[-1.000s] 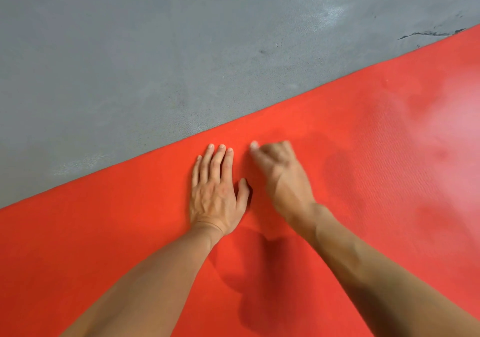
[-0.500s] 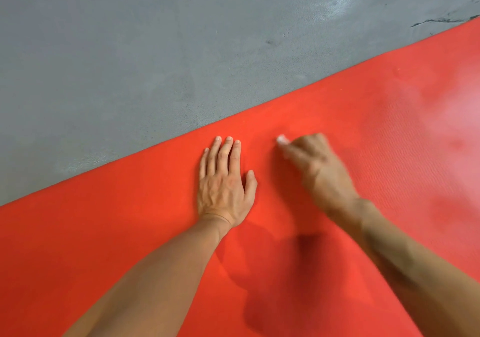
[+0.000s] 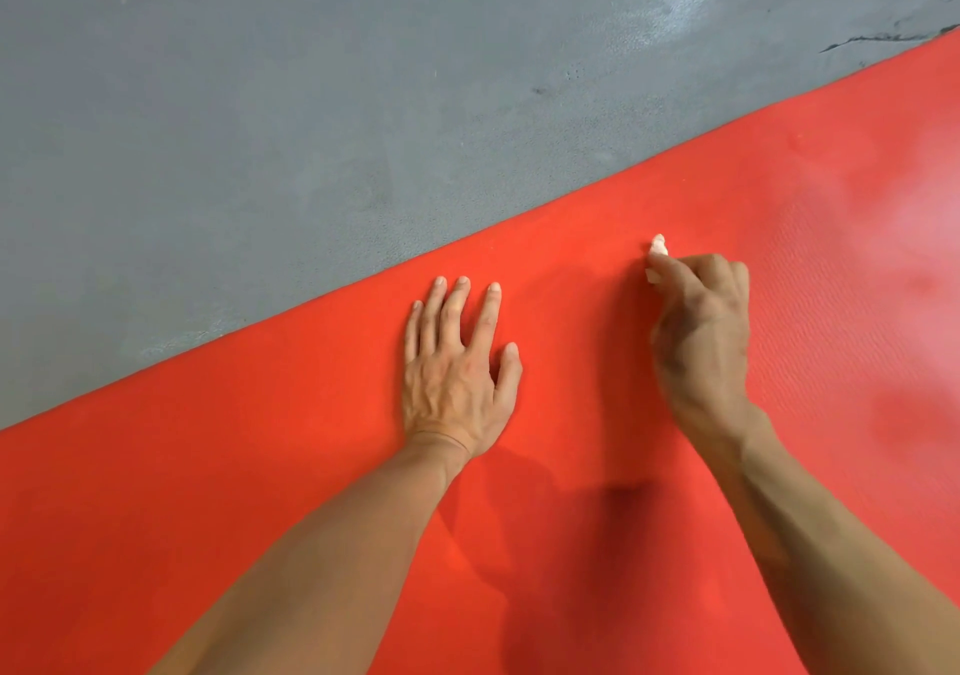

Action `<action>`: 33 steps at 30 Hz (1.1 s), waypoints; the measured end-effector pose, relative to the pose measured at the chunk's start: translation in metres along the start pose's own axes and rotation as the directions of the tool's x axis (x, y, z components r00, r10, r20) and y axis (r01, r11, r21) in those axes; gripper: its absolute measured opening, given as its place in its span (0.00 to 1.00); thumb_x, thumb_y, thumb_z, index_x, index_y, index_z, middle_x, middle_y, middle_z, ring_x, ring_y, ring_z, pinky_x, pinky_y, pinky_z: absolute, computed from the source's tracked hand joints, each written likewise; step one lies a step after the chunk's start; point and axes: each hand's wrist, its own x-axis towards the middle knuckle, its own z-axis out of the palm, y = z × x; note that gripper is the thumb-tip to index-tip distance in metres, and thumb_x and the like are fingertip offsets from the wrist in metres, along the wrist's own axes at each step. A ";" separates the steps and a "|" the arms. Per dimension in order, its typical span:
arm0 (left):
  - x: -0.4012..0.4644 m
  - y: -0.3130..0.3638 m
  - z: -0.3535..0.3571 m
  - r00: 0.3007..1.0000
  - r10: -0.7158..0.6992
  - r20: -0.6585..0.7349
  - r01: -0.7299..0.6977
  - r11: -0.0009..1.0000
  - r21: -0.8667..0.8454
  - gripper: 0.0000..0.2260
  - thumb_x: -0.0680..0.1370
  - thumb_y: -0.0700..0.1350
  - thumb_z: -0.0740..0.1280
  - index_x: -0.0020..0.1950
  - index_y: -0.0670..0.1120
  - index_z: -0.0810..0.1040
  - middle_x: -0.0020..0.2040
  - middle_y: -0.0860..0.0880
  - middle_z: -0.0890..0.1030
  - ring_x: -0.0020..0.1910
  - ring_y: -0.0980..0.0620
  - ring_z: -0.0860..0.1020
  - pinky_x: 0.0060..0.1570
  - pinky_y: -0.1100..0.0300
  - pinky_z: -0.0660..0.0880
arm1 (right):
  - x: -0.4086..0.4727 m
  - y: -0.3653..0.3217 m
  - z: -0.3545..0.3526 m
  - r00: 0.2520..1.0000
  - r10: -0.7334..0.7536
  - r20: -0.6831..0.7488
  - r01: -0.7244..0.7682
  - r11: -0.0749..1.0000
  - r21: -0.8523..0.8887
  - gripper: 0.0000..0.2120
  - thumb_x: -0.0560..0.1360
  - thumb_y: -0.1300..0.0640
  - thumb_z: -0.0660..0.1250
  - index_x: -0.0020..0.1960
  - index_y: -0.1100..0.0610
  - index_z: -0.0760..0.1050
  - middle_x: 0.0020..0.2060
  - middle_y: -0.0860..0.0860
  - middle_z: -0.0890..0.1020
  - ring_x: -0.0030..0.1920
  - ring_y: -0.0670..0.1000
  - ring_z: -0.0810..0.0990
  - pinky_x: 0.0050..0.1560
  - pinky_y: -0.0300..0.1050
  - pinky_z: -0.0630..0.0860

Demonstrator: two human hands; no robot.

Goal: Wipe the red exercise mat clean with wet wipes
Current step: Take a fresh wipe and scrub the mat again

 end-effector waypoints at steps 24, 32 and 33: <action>0.000 -0.002 0.006 1.000 0.005 -0.009 -0.005 1.000 0.023 0.34 0.79 0.65 0.58 0.82 0.49 0.66 0.80 0.42 0.66 0.83 0.42 0.57 0.80 0.40 0.56 | -0.036 0.007 -0.015 0.999 0.050 -0.001 -0.050 0.999 -0.001 0.20 0.77 0.67 0.61 0.66 0.61 0.80 0.46 0.56 0.77 0.49 0.58 0.71 0.52 0.52 0.72; 0.000 -0.002 0.006 0.999 0.008 -0.034 -0.008 1.000 0.017 0.34 0.79 0.65 0.59 0.81 0.49 0.67 0.80 0.42 0.66 0.83 0.42 0.58 0.80 0.40 0.56 | -0.051 0.009 -0.021 0.944 -0.279 0.176 0.280 0.960 0.022 0.22 0.79 0.63 0.56 0.71 0.61 0.76 0.49 0.56 0.78 0.48 0.59 0.73 0.52 0.50 0.72; 0.000 -0.002 0.007 0.999 0.010 -0.034 -0.009 1.000 0.016 0.34 0.79 0.65 0.59 0.81 0.49 0.67 0.80 0.42 0.67 0.83 0.42 0.58 0.80 0.40 0.56 | -0.041 0.020 -0.022 0.989 -0.124 0.079 0.124 0.992 0.003 0.23 0.77 0.66 0.58 0.70 0.61 0.77 0.48 0.56 0.78 0.48 0.60 0.73 0.52 0.51 0.71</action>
